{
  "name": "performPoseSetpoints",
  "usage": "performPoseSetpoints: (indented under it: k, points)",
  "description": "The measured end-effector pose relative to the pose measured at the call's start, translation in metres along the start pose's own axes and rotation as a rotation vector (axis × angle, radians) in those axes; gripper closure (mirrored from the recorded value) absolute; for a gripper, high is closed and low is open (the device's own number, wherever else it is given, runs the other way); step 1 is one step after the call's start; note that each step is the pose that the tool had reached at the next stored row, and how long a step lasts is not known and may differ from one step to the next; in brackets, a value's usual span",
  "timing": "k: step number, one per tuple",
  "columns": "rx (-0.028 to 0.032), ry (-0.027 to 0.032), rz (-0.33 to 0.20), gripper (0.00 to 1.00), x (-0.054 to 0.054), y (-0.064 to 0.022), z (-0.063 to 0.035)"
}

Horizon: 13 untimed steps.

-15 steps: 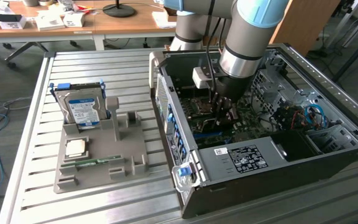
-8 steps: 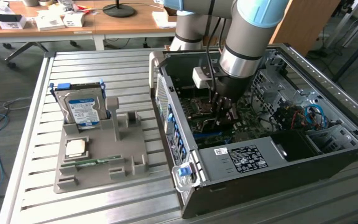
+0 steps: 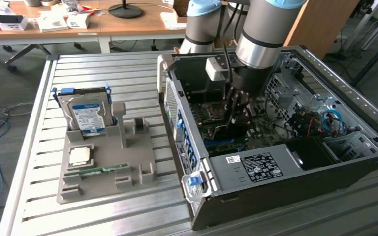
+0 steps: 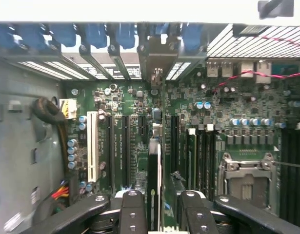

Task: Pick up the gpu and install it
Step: 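Insert the gpu into the slot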

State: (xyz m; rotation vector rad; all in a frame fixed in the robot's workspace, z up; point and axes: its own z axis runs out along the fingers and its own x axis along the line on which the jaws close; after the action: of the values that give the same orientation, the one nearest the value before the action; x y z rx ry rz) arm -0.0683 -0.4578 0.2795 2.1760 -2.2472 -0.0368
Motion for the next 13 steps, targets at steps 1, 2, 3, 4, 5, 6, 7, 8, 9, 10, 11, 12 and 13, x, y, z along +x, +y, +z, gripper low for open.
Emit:
performPoseSetpoints:
  k: [1, 2, 3, 4, 5, 6, 7, 8, 9, 10, 11, 12, 13]
  points:
    - [0.0001, 0.0001, 0.0, 0.66, 0.0, 0.0001, -0.0043]
    - [0.0003, 0.0, 0.0, 0.66, 0.0, 0.0002, -0.0082]
    - [0.0005, 0.0, 0.0, 0.66, 0.0, 0.0004, -0.0122]
    - [0.0007, -0.0001, 0.0, 0.66, 0.0, 0.0005, -0.0163]
    - [0.0008, 0.0, 0.0, 0.66, -0.001, 0.0006, -0.0205]
    - [0.001, 0.0001, 0.0, 0.66, -0.001, 0.0007, -0.0248]
    - [0.0012, 0.0, 0.0, 0.66, -0.001, 0.0008, -0.0286]
    - [0.0013, 0.0, 0.0, 0.66, -0.001, 0.0009, -0.0325]
    - [0.0013, 0.0, 0.0, 0.66, -0.001, 0.001, -0.0364]
    - [0.0014, -0.0001, 0.0, 0.66, -0.001, 0.0011, -0.0403]
    - [0.0014, 0.0, 0.0, 0.66, -0.001, 0.0012, -0.0443]
    - [0.0015, -0.0001, 0.0, 0.66, -0.001, 0.0013, -0.0481]
    - [0.0016, -0.0002, 0.0, 0.66, -0.001, 0.0014, -0.0517]
